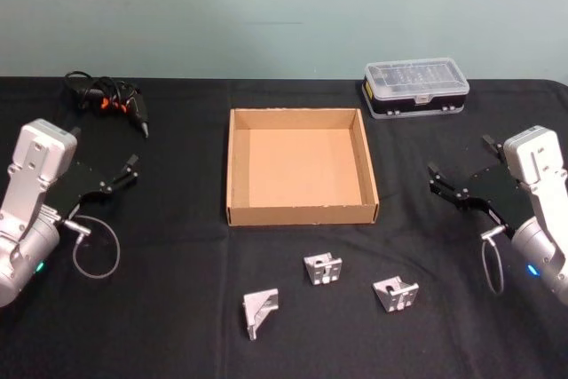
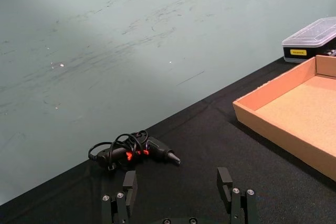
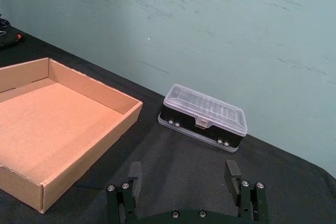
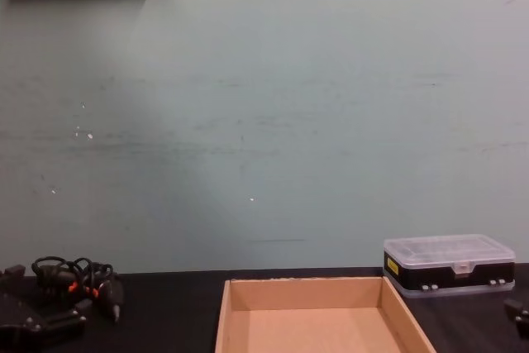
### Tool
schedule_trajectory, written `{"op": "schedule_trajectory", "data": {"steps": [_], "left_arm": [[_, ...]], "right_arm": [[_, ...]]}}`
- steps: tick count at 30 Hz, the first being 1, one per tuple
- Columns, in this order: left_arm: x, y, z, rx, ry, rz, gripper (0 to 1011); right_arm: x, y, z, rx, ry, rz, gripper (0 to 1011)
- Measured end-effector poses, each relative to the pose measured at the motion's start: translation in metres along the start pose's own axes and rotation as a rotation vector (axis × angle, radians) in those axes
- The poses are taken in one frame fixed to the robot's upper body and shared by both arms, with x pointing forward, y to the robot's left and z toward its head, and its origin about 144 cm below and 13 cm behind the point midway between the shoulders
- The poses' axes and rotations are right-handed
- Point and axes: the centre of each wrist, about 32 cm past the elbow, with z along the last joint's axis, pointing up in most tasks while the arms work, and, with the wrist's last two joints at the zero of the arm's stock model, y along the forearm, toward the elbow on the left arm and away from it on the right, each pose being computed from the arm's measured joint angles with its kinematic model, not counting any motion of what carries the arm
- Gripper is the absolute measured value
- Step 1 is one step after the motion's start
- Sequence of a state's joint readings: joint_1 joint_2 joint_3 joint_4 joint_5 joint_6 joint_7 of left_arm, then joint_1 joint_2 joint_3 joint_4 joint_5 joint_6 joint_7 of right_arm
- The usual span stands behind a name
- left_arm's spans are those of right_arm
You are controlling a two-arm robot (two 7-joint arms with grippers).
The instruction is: Use one hand to pick up the angle iron from the table and place it into the box.
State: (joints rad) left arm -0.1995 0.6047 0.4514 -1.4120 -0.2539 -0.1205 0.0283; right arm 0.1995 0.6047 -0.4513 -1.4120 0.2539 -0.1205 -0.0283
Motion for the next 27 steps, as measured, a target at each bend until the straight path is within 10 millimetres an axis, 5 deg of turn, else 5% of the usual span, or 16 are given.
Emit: {"op": "schedule_trajectory", "data": {"steps": [27], "left_arm": [[0.0000,0.0000,0.0000,0.000,0.000,0.000,1000]], "right_arm": [[0.0000,0.0000,0.0000,0.000,0.000,0.000,1000]]}}
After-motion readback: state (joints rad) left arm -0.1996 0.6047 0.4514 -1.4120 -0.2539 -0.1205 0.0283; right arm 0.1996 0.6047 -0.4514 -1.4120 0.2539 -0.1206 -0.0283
